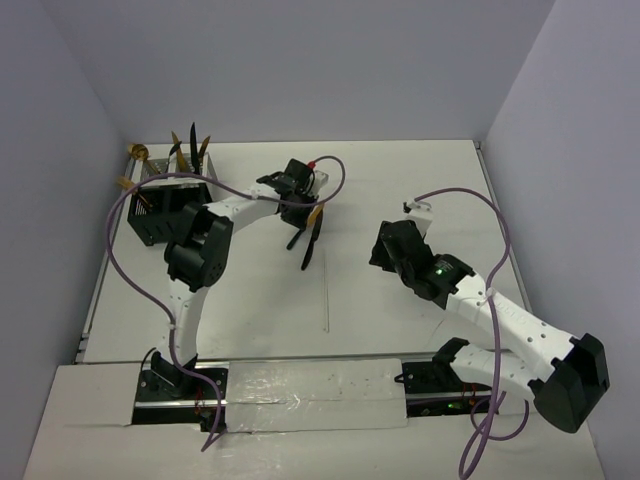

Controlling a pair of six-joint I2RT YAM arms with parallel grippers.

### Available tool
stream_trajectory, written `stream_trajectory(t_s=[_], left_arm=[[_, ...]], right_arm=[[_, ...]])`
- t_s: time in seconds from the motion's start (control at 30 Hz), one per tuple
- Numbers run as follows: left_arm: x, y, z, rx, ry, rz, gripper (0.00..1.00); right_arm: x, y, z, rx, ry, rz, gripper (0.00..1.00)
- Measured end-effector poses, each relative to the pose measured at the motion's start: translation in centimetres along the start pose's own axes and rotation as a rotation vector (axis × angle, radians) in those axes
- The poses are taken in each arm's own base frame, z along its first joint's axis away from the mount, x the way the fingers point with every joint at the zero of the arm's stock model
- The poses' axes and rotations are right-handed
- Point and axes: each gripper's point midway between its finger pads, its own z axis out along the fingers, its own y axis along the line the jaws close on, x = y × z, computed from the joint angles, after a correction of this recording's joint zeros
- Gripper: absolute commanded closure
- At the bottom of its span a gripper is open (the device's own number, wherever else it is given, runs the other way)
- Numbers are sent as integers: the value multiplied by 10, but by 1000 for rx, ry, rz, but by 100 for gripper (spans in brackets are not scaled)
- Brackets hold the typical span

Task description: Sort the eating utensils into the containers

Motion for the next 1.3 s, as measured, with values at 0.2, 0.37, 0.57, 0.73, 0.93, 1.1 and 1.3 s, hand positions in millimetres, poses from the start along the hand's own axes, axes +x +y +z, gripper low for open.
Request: stream_trajectory(t_s=[0.2, 0.37, 0.57, 0.73, 0.93, 1.1, 1.3], left_arm=[[-5, 16, -10, -13, -15, -30, 100], [-45, 57, -58, -52, -164, -97, 100], [-114, 135, -171, -152, -500, -181, 100], [-142, 207, -248, -259, -715, -238, 100], [-123, 277, -253, -406, -796, -239, 100], [-103, 289, -220, -418, -814, -218, 100], [-109, 304, -207, -441, -912, -182, 100]], right_arm=[[1, 0, 2, 3, 3, -11, 40], [-1, 1, 3, 2, -1, -30, 40], [-8, 8, 6, -2, -5, -51, 40], [-12, 13, 8, -9, -11, -49, 40], [-12, 13, 8, -8, -11, -49, 40], [-12, 13, 8, -8, -12, -49, 40], [-13, 12, 7, -3, -19, -42, 40]])
